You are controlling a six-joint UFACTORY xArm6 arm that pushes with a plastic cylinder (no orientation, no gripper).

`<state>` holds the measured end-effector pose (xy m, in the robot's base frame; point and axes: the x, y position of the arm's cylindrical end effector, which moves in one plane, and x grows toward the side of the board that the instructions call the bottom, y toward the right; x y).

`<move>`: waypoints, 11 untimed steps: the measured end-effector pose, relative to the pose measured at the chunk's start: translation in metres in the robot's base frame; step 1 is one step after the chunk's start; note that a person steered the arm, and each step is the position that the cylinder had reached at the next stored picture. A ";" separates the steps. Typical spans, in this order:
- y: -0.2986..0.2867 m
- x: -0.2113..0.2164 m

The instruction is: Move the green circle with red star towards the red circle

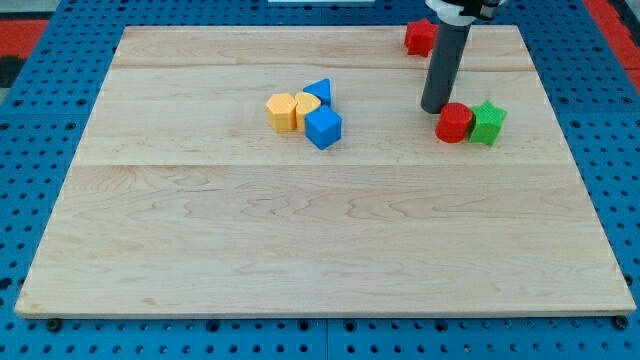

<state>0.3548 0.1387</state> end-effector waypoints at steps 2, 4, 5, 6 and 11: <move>-0.051 -0.051; -0.052 -0.143; -0.051 -0.163; -0.021 -0.162; 0.020 -0.129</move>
